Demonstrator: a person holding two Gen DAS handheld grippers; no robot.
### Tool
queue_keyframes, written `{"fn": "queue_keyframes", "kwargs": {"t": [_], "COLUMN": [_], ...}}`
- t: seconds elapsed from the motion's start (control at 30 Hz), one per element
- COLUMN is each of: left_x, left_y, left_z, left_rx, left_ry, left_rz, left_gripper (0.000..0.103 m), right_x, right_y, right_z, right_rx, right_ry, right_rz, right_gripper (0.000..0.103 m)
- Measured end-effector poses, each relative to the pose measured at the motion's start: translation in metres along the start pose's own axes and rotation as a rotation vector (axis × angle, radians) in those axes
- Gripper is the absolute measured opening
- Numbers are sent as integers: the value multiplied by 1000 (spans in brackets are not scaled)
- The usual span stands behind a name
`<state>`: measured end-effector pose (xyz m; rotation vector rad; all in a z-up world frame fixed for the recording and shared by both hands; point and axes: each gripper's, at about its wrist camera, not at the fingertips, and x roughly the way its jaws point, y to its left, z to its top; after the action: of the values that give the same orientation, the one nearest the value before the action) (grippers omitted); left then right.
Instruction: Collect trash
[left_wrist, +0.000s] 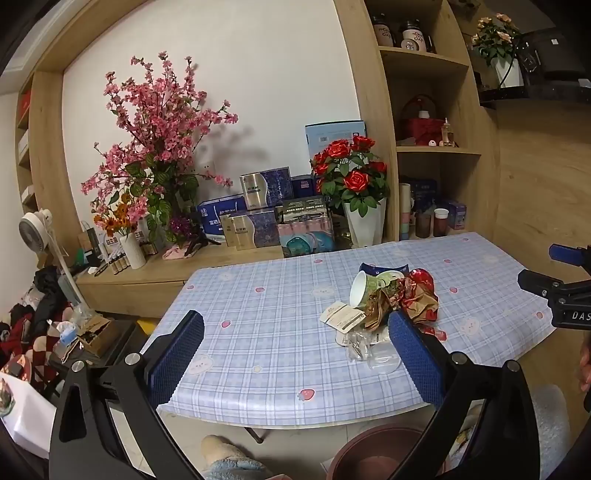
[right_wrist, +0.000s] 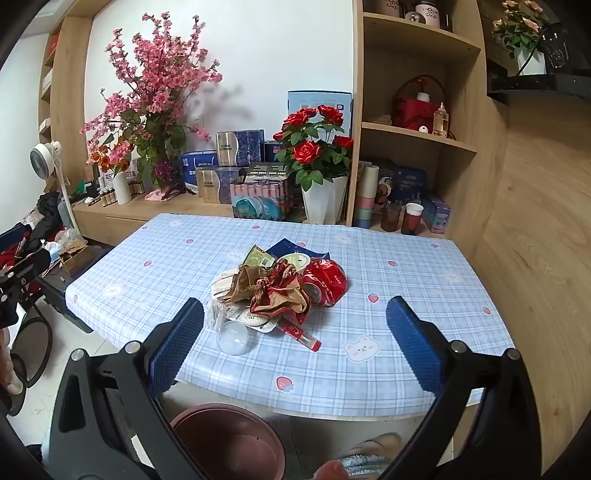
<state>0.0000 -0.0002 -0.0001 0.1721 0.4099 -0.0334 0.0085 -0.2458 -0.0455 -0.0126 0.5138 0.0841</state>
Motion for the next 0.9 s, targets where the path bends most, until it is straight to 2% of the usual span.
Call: {"fn": "queue_keyframes", "kwargs": {"t": [0.9], "left_x": [-1], "left_y": [4], "left_z": [-8], "left_rx": [4], "left_ry": [3], "left_rz": [8], "left_gripper": [98], "right_x": [-2], "right_y": [-1], "right_z": [2], "right_rx": [-6], "right_ry": [-1], "right_rz": [-5], "right_gripper": [97]}}
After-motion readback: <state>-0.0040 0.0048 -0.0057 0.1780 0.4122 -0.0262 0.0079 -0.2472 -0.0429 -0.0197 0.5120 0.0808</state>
